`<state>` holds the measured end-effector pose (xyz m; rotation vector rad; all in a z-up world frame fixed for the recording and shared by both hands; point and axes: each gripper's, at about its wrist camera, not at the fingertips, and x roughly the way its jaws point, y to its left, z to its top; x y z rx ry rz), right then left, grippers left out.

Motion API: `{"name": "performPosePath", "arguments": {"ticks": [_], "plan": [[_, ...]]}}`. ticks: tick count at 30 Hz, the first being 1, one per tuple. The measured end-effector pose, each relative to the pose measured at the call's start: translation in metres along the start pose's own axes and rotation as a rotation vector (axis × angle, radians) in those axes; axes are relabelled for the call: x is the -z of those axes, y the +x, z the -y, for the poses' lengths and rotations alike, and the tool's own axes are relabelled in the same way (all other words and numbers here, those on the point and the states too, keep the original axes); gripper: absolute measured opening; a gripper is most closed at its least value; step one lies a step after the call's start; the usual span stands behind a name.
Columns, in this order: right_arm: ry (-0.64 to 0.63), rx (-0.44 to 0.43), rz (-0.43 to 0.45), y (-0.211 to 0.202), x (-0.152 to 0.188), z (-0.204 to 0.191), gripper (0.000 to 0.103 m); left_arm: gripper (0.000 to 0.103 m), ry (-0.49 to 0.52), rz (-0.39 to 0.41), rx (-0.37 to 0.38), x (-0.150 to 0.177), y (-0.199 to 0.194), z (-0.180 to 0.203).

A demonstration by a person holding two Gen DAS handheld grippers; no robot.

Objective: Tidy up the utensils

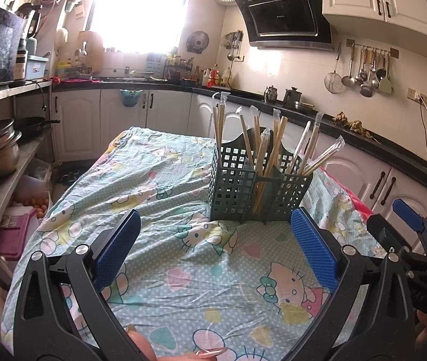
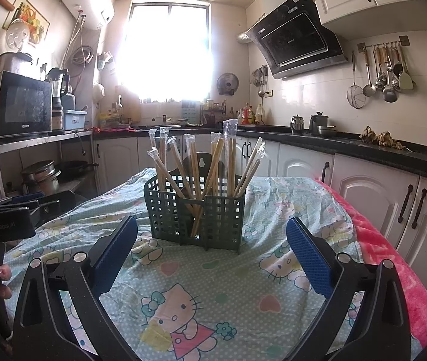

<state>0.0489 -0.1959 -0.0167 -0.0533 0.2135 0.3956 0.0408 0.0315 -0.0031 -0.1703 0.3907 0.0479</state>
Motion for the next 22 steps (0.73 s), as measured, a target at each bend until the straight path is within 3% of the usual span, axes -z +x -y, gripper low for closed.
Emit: {"name": "performPosePath", "arguments": {"ticks": [8, 13, 16, 18, 22], "plan": [[0.001, 0.013, -0.01, 0.001, 0.001, 0.003, 0.097, 0.092, 0.003, -0.027, 0.001, 0.003, 0.007, -0.003], [0.04, 0.063, -0.034, 0.006, 0.0, 0.016, 0.097, 0.092, -0.047, -0.073, -0.013, -0.001, 0.017, -0.019], [0.078, 0.109, -0.053, 0.011, -0.004, 0.037, 0.097, 0.092, -0.061, -0.112, -0.093, -0.011, 0.033, -0.041], [0.116, 0.135, -0.115, 0.026, -0.006, 0.059, 0.097, 0.092, -0.075, -0.17, -0.152, -0.014, 0.056, -0.062], [0.193, 0.213, -0.419, 0.094, 0.013, 0.117, 0.097, 0.092, -0.113, -0.327, -0.285, -0.009, 0.12, -0.104]]}}
